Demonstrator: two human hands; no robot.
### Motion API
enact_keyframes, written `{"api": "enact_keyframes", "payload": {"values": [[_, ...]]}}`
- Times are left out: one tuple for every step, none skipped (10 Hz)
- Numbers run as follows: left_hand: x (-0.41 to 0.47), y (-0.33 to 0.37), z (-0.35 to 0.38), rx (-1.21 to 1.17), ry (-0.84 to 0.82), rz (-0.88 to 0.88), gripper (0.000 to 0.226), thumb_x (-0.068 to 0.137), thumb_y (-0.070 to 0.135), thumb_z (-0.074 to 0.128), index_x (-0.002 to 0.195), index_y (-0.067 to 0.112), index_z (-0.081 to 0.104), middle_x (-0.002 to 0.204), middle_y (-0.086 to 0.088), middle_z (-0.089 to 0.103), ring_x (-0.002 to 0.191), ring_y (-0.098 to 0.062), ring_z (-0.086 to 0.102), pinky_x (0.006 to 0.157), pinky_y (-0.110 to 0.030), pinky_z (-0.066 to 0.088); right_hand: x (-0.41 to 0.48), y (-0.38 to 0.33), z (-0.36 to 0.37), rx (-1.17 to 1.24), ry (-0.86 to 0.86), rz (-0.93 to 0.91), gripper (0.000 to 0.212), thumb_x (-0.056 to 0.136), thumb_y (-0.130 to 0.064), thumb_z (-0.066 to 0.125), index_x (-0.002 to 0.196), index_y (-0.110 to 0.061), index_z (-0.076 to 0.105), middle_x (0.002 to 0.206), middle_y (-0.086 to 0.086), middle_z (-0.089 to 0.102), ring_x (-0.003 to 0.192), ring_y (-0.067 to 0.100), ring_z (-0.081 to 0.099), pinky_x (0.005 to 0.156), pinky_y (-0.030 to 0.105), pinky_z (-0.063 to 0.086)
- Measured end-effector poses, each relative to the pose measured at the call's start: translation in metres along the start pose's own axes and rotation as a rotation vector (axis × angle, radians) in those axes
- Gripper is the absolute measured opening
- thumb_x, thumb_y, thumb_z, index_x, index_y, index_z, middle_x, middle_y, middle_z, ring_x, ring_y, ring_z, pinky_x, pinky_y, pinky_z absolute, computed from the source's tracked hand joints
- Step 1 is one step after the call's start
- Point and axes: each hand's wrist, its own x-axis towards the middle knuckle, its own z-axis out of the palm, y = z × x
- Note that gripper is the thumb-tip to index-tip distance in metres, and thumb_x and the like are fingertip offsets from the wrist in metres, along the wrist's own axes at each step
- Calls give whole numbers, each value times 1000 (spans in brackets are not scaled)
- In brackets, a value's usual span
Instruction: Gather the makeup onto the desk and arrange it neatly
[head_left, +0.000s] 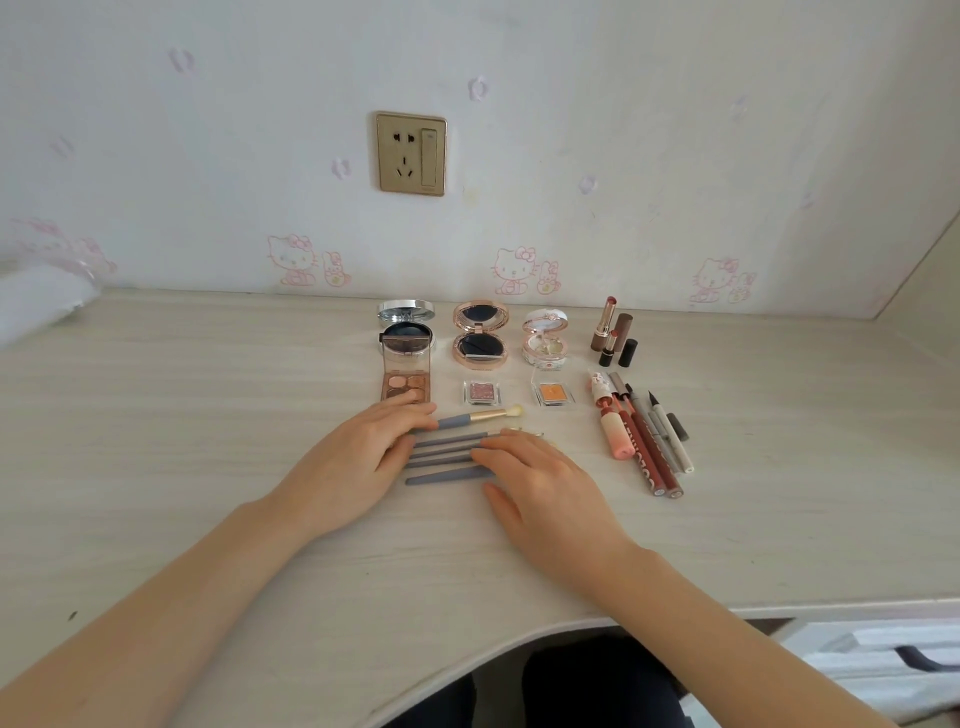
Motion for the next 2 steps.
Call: {"api": "enact_keyframes", "payload": {"values": [[-4, 12, -2, 26, -23, -18, 36, 96, 9, 49, 126, 24, 59, 133, 17, 50, 136, 3, 31, 108, -6, 19, -10, 4, -10, -9, 1, 29, 33, 81, -16, 61, 114, -14, 67, 116, 0, 67, 114, 22, 61, 96, 34, 48], [-14, 25, 2, 48, -6, -43, 37, 96, 13, 49, 130, 26, 55, 134, 17, 50, 137, 2, 29, 107, -9, 19, -23, 13, -24, 0, 3, 91, 40, 83, -14, 66, 123, -15, 61, 123, 0, 63, 121, 21, 56, 97, 35, 50]]}}
